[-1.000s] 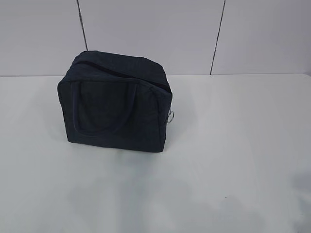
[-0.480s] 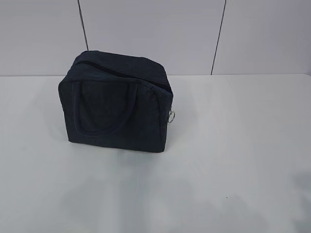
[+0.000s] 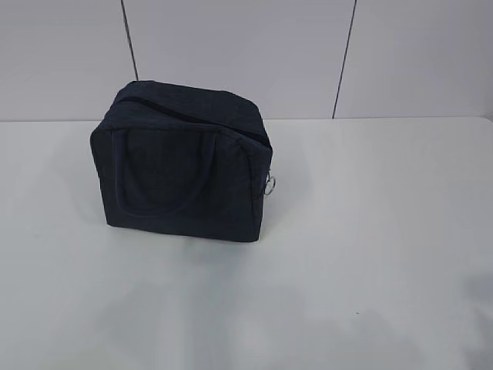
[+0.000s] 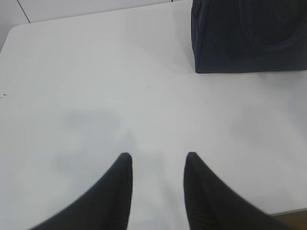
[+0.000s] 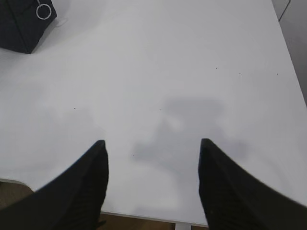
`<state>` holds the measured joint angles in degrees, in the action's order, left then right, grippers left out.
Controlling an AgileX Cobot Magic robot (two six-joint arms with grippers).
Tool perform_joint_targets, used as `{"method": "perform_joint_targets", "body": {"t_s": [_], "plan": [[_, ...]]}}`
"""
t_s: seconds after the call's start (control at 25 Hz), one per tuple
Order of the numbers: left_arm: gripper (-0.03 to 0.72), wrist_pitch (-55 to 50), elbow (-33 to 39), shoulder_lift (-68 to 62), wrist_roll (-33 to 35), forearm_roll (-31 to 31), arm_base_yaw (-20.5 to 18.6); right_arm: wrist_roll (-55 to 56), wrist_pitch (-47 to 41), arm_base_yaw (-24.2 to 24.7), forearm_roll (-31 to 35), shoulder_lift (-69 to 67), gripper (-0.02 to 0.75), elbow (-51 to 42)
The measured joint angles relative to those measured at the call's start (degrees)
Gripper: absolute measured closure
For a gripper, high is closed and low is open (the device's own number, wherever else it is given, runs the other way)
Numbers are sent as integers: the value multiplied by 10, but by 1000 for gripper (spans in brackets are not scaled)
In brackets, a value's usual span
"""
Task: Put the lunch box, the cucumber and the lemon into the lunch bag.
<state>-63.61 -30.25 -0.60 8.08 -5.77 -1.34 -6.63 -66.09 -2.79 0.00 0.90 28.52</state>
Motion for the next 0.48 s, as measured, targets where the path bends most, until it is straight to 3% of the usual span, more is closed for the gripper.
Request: {"method": "perform_joint_targets", "body": {"t_s": [0.48], "plan": [[447, 0, 0, 0, 0, 0, 0, 1, 0, 0, 0, 0, 286, 0]]}}
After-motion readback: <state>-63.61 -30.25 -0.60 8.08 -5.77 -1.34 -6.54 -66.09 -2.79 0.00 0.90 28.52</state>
